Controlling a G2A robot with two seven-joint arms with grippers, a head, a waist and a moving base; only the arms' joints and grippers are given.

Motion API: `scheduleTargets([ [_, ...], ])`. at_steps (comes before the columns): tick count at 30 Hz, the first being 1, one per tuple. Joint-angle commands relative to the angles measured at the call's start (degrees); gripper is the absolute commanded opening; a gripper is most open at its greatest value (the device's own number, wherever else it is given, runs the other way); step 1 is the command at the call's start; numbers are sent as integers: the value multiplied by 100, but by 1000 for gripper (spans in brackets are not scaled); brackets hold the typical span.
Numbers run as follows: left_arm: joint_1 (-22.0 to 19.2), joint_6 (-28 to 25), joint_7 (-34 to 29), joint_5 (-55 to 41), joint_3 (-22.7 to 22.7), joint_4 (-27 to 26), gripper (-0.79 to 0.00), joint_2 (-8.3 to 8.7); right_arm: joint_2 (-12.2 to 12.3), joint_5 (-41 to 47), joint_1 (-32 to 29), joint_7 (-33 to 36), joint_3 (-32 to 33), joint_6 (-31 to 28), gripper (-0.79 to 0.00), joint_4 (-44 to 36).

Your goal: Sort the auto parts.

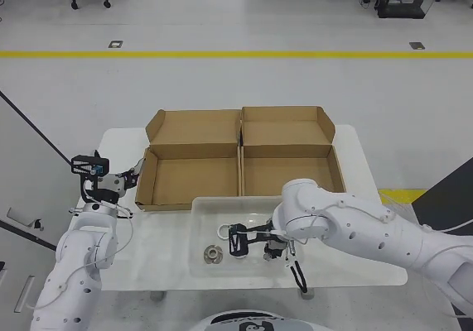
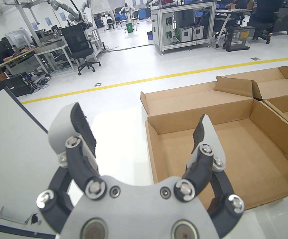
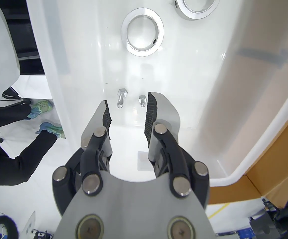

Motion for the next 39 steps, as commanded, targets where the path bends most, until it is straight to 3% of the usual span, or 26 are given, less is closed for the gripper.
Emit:
scheduleTargets([
  [1, 0, 0, 0, 0, 0, 0, 0, 0, -19, 39, 19, 12, -40, 13, -431, 43],
  [23, 0, 0, 0, 0, 0, 0, 0, 0, -98, 567, 468, -3, -619, -2, -431, 422],
  [39, 0, 0, 0, 0, 0, 0, 0, 0, -283, 552, 358, -30, -619, -29, -431, 736],
])
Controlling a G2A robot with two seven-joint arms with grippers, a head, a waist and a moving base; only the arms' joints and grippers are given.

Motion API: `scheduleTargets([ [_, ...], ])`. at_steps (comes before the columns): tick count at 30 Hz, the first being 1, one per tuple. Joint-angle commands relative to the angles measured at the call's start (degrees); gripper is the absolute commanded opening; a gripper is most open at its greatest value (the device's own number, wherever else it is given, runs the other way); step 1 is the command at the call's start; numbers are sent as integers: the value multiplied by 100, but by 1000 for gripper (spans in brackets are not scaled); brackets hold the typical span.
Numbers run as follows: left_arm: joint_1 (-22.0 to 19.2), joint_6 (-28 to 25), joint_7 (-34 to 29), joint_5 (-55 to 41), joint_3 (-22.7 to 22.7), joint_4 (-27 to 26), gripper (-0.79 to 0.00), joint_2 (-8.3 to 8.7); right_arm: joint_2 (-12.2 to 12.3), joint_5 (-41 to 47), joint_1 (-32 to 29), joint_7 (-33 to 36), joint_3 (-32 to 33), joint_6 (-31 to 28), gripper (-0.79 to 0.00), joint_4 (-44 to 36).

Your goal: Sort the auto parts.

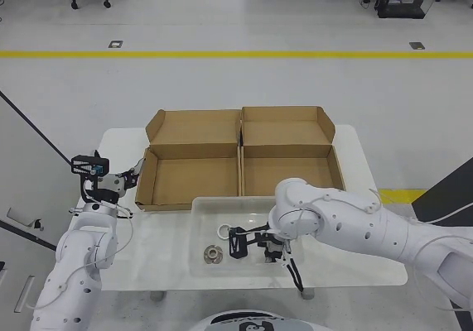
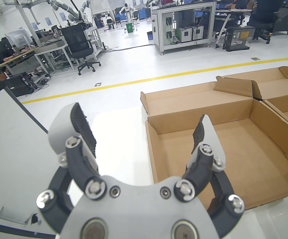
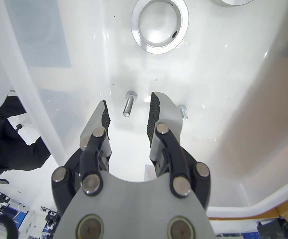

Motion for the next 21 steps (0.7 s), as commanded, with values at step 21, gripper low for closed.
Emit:
scheduleTargets([
  [21, 0, 0, 0, 0, 0, 0, 0, 0, -85, -55, -56, 176, 0, 176, -474, 33],
])
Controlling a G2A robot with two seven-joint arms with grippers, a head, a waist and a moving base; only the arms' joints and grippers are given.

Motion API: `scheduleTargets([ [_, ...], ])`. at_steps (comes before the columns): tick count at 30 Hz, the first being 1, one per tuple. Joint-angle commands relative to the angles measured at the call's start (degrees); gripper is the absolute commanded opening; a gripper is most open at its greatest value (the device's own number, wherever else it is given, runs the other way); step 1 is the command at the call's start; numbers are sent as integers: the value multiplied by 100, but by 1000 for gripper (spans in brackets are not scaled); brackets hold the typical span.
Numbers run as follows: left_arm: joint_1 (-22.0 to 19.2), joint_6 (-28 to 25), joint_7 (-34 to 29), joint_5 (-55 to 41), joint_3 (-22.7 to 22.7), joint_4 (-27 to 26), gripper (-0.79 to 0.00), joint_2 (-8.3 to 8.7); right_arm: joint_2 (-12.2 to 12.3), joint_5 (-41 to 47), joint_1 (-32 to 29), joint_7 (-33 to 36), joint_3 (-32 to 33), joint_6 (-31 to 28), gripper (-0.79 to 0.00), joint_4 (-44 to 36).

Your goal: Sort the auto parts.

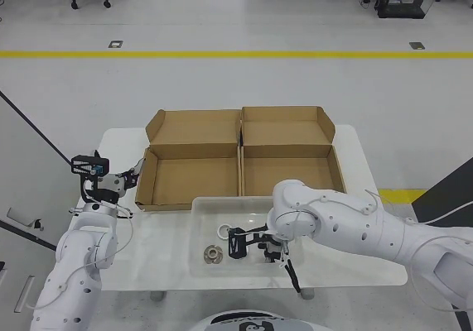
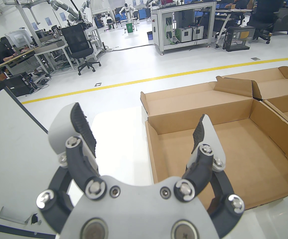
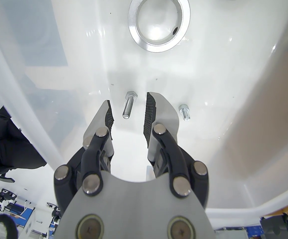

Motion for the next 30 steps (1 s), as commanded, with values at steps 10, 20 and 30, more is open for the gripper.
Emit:
scheduleTargets([
  [10, 0, 0, 0, 0, 0, 0, 0, 0, 8, -12, -30, 34, 0, 34, -483, 12],
  [20, 0, 0, 0, 0, 0, 0, 0, 0, -7, -13, -46, -25, 0, -25, -548, 82],
  [30, 0, 0, 0, 0, 0, 0, 0, 0, -27, 2, -51, 8, 0, 8, -785, 114],
])
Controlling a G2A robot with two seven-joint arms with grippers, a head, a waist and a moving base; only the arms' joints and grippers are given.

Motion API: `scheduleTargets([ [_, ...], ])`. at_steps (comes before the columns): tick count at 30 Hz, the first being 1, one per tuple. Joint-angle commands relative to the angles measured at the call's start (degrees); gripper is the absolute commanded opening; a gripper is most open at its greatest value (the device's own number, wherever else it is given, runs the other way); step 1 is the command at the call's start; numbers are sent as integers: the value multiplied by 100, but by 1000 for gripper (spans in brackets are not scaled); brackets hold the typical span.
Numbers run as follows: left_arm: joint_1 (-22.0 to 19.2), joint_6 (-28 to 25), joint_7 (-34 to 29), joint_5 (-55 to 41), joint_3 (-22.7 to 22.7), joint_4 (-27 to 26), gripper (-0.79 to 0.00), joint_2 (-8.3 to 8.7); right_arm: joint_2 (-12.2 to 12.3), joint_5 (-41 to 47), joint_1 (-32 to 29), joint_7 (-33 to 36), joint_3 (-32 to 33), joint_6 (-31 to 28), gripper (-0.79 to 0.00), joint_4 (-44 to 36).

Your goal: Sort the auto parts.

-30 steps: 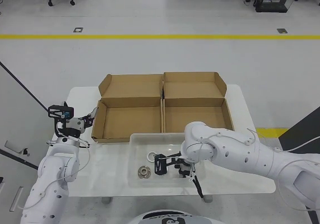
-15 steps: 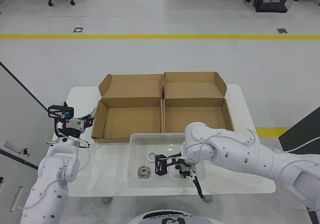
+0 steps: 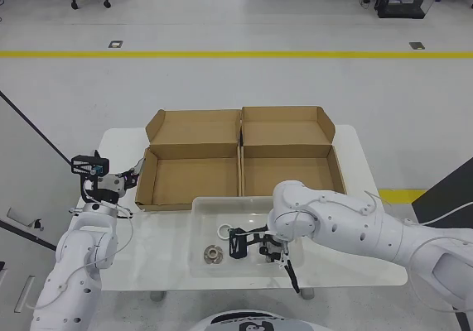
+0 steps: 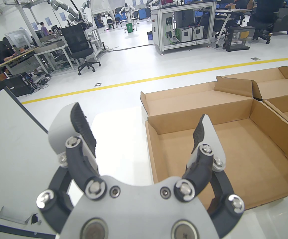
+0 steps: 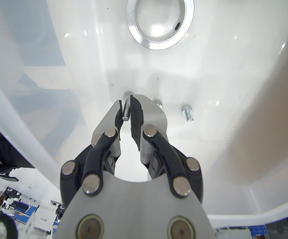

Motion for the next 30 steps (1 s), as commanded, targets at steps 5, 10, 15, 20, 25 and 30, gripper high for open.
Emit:
scheduleTargets([
  [5, 0, 0, 0, 0, 0, 0, 0, 0, 10, 36, 28, -8, 0, -7, -785, -60],
  [10, 0, 0, 0, 0, 0, 0, 0, 0, 120, 210, 194, -6, 65, -6, -785, -241],
  [15, 0, 0, 0, 0, 0, 0, 0, 0, 370, 336, 273, 74, 363, 75, -785, -696],
  [20, 0, 0, 0, 0, 0, 0, 0, 0, 727, 458, 182, 85, 818, 86, -785, -1231],
  [25, 0, 0, 0, 0, 0, 0, 0, 0, 1133, 651, -143, -169, 1421, -121, -785, -1652],
  [30, 0, 0, 0, 0, 0, 0, 0, 0, 1502, 884, -670, -876, 2030, -817, -785, -1597],
])
